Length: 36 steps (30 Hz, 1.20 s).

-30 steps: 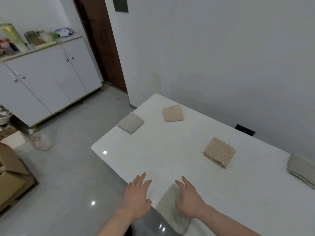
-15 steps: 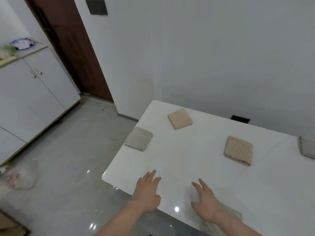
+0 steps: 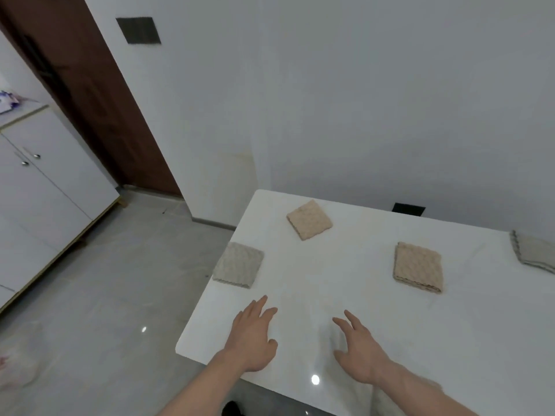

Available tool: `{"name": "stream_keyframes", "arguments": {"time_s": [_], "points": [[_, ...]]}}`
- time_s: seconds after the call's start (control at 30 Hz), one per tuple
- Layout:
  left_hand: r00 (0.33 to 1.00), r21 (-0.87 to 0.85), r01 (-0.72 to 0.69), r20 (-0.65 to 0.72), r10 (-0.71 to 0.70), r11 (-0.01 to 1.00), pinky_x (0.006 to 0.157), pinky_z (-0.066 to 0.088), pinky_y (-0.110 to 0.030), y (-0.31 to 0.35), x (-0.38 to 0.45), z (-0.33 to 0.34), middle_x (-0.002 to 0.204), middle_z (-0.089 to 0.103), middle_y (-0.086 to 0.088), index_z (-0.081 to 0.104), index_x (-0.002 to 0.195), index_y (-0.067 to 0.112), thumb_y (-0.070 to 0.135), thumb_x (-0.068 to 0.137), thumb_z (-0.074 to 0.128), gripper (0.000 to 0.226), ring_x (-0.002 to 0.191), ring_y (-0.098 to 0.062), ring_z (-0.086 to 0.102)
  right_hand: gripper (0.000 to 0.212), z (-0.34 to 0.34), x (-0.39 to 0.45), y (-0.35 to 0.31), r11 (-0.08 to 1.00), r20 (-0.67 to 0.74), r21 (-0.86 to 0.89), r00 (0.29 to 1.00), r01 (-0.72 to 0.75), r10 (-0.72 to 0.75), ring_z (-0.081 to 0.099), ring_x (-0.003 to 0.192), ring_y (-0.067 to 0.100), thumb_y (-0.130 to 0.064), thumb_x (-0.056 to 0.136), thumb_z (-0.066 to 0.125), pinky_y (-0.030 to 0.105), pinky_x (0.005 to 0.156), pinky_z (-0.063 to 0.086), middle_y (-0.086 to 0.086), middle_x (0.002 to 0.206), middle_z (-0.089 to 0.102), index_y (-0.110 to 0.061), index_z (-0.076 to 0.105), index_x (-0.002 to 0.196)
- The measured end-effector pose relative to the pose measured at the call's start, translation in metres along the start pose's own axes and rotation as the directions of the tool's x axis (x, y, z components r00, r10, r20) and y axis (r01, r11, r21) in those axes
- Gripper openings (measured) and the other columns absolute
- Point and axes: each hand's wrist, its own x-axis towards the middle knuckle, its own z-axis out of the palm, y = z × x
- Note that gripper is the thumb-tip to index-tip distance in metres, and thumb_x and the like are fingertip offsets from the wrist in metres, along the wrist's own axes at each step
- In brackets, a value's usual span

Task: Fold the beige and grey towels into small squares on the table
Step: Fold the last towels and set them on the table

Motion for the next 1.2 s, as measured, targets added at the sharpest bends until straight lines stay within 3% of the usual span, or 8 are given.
{"name": "stream_keyframes", "arguments": {"time_s": [0.33,0.5,0.7,1.2], "points": [[0.991,0.081,-0.136,0.028,0.135,0.987,0.128,0.007,-0.038,-0.083,0.079,-0.076,0.172,-0.002,-0.002,0.022,0.162,0.026,0.032,0.095,0.052,0.073,0.158,-0.023,0.0,0.074,-0.004,0.087,-0.087,0.995,-0.071,0.043,0.993,-0.095,0.098,0.019,0.153,0.025,-0.027,0.094,0.053,0.033,0.117,0.034,-0.002,0.169,-0.002,-0.027,0.02,0.16],[0.979,0.137,-0.18,0.119,0.164,0.974,0.128,0.008,-0.041,-0.113,0.119,-0.099,0.172,0.002,-0.003,0.025,0.161,0.025,0.032,0.092,0.054,0.075,0.158,-0.024,0.003,0.073,0.0,0.114,-0.123,0.986,-0.122,0.099,0.981,-0.137,0.148,0.022,0.152,0.024,-0.029,0.094,0.055,0.033,0.116,0.035,-0.002,0.169,0.0,-0.028,0.021,0.159],[0.962,0.147,-0.24,0.17,0.215,0.96,0.128,0.007,-0.038,-0.092,0.168,-0.121,0.173,-0.001,0.0,0.022,0.162,0.027,0.033,0.092,0.053,0.076,0.158,-0.021,0.003,0.073,-0.022,0.132,-0.115,0.977,-0.164,0.133,0.969,-0.166,0.187,0.023,0.151,0.023,-0.031,0.095,0.055,0.032,0.116,0.034,-0.003,0.169,-0.001,-0.028,0.02,0.159],[0.966,0.207,-0.224,0.179,0.188,0.952,0.126,0.015,-0.041,-0.04,0.298,-0.133,0.172,-0.003,-0.003,0.016,0.163,0.023,0.035,0.095,0.052,0.078,0.157,-0.025,0.007,0.074,-0.076,0.242,-0.075,0.98,-0.201,0.112,0.962,-0.166,0.186,0.014,0.154,0.025,-0.025,0.097,0.051,0.031,0.118,0.029,0.0,0.169,-0.002,-0.025,0.015,0.161]]}}
